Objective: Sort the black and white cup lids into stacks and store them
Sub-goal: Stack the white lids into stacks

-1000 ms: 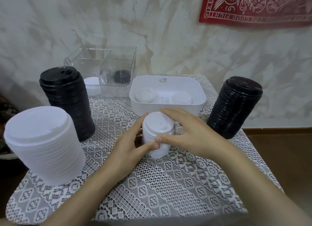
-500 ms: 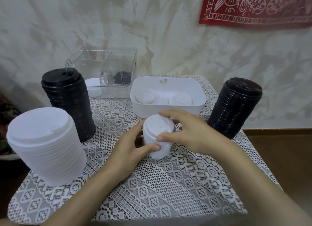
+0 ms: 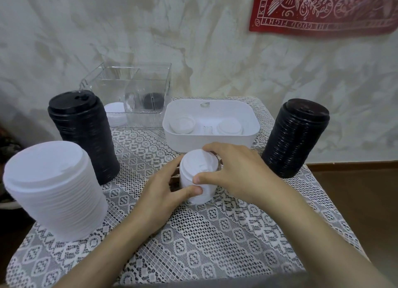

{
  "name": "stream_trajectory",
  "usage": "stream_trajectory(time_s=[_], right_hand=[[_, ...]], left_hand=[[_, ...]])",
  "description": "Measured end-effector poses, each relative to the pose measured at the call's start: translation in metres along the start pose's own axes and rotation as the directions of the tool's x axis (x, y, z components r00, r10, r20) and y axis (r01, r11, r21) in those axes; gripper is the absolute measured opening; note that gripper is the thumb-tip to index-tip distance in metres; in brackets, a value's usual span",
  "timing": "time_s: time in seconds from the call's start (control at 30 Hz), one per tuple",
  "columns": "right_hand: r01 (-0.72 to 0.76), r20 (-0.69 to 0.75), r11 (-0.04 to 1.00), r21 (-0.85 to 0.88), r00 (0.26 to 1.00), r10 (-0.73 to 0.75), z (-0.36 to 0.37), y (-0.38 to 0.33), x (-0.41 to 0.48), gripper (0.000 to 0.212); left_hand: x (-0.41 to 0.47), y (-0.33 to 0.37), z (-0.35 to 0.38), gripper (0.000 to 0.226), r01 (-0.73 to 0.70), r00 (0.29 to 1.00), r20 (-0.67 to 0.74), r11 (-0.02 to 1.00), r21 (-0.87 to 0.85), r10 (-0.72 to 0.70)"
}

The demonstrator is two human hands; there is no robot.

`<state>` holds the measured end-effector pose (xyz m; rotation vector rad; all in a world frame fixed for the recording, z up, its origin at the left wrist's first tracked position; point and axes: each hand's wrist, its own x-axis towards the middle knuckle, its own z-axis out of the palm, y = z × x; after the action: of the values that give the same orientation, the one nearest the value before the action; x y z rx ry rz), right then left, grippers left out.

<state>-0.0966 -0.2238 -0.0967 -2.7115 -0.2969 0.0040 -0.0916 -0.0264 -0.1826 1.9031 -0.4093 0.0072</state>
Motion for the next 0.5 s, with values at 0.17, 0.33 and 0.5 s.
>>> stream_trajectory(time_s=[0.17, 0.33, 0.5], right_hand=[[-0.014, -0.069, 0.999, -0.035, 0.998, 0.011, 0.006, -0.002, -0.001, 0.072], [0.002, -0.09, 0.999, 0.045, 0.996, 0.002, 0.01, 0.002, -0.003, 0.073], [0.007, -0.029, 0.98, 0.201, 1.0, -0.001, 0.005, 0.009, -0.004, 0.071]], left_hand=[[-0.001, -0.001, 0.001, 0.074, -0.004, 1.0, -0.003, 1.0, 0.018, 0.004], [0.0, 0.0, 0.0, 0.075, 0.005, 1.0, 0.008, 1.0, 0.007, -0.005], [0.002, 0.001, -0.003, 0.079, -0.012, 0.999, 0.041, 1.0, 0.02, 0.011]])
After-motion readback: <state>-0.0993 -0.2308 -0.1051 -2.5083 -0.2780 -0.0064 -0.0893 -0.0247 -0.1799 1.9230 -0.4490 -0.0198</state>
